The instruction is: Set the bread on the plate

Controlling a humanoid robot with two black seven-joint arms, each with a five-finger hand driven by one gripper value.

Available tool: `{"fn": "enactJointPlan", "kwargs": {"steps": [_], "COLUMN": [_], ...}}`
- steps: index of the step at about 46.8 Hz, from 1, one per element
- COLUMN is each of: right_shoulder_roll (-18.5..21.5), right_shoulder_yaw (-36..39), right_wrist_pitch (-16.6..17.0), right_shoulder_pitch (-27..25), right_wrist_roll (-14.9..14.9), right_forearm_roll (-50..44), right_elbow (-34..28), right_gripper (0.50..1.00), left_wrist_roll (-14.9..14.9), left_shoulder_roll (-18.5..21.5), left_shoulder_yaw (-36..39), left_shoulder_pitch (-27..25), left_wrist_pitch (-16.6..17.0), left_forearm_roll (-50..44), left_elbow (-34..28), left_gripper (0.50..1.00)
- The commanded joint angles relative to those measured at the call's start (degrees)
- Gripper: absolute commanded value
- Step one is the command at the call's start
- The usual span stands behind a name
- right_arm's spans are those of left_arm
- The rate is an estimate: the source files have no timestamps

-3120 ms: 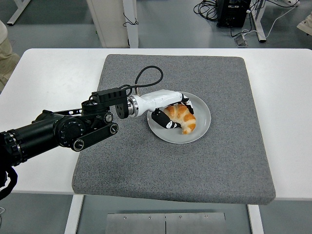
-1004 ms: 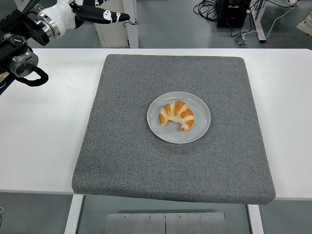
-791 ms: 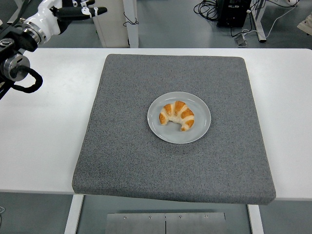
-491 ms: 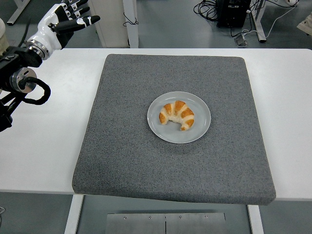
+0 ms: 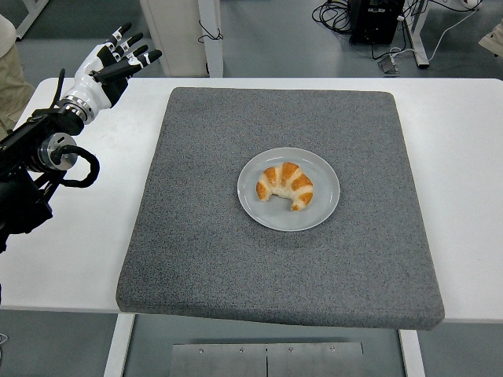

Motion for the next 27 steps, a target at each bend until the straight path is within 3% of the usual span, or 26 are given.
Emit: {"fn": "enactJointPlan", "kwargs": {"steps": [1, 18, 27], "right_shoulder_roll": [0.0, 0.0, 0.0], "right_shoulder_yaw": [0.1, 0.4, 0.4], "right_wrist_pitch": [0.1, -0.1, -0.1], "right_shoulder_pitch": [0.0, -0.3, -0.3], "right_wrist_roll": [0.0, 0.0, 0.1], "right_forearm_roll": [0.0, 0.0, 0.0], "right_elbow": [0.0, 0.0, -0.1], "right_gripper": [1.000, 1.000, 1.000], "left_wrist_roll": [-0.4, -2.6, -2.6], "left_shoulder_roll": [-1.1, -7.6, -8.1], "left_shoulder_yaw": [0.0, 0.9, 0.9], "left_shoulder_pitch": [0.0, -0.1, -0.6], "left_wrist_pitch": [0.0, -0.3, -0.5], "left_forearm_roll": [0.1, 0.2, 0.1], "left_elbow": [0.7, 4.9, 6.6], "left_gripper": [0.971, 0.971, 0.971]}}
